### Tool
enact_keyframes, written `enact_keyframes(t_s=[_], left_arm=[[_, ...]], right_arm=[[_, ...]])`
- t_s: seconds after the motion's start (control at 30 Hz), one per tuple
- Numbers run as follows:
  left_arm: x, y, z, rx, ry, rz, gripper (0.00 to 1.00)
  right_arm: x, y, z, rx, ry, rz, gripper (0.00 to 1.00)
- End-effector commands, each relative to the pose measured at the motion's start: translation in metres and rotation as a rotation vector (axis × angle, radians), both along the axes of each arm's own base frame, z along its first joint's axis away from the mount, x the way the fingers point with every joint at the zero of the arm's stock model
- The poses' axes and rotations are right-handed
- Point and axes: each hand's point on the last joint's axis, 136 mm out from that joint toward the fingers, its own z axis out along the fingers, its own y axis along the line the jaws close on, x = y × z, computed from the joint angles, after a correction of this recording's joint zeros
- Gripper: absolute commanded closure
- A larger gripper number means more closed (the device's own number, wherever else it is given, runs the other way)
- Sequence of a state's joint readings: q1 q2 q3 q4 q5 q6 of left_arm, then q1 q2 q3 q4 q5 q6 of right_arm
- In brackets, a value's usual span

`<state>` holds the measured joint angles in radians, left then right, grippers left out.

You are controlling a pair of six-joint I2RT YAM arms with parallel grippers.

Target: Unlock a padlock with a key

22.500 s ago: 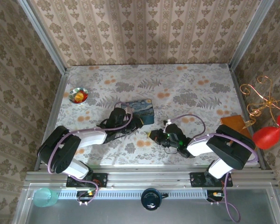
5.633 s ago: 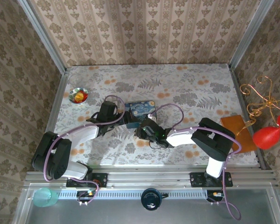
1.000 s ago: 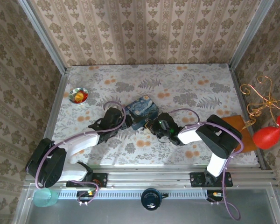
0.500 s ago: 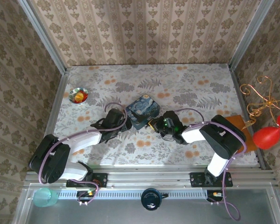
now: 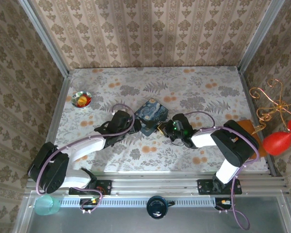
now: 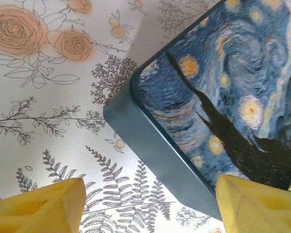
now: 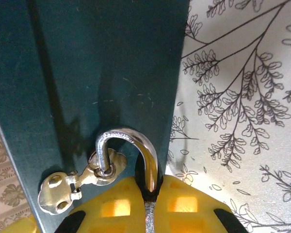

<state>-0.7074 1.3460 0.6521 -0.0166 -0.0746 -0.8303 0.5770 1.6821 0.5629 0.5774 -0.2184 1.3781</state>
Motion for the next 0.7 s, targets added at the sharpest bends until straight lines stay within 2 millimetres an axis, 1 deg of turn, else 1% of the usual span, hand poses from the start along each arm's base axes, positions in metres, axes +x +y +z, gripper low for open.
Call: enact_keyframes(t_s=[0.0, 0.2, 0.47, 0.6, 0.63, 0.67], left_arm=[[0.003, -0.008, -0.002, 0.028, 0.017, -0.04, 0.28], [0.003, -0.004, -0.006, 0.051, 0.019, -0.043, 0.27], [0.007, -0.009, -0.005, 0.044, 0.022, -0.05, 0.28], [0.004, -0.001, 0.002, 0.059, -0.002, -0.057, 0.28], [0.004, 0.003, 0.006, 0.068, -0.018, -0.066, 0.27], [0.003, 0.011, 0.011, 0.086, -0.04, -0.066, 0.27]], right_arm=[[-0.006, 0.01, 0.01, -0.019, -0.016, 0.076, 1.0], [-0.018, -0.011, 0.009, -0.093, -0.037, 0.056, 1.0], [-0.026, -0.016, -0.004, -0.092, -0.005, 0.05, 0.99], [-0.033, -0.026, 0.001, -0.191, -0.026, 0.088, 0.99], [-0.036, -0.029, 0.004, -0.223, -0.033, 0.104, 0.99], [-0.039, -0.032, 0.008, -0.259, -0.041, 0.124, 0.99]])
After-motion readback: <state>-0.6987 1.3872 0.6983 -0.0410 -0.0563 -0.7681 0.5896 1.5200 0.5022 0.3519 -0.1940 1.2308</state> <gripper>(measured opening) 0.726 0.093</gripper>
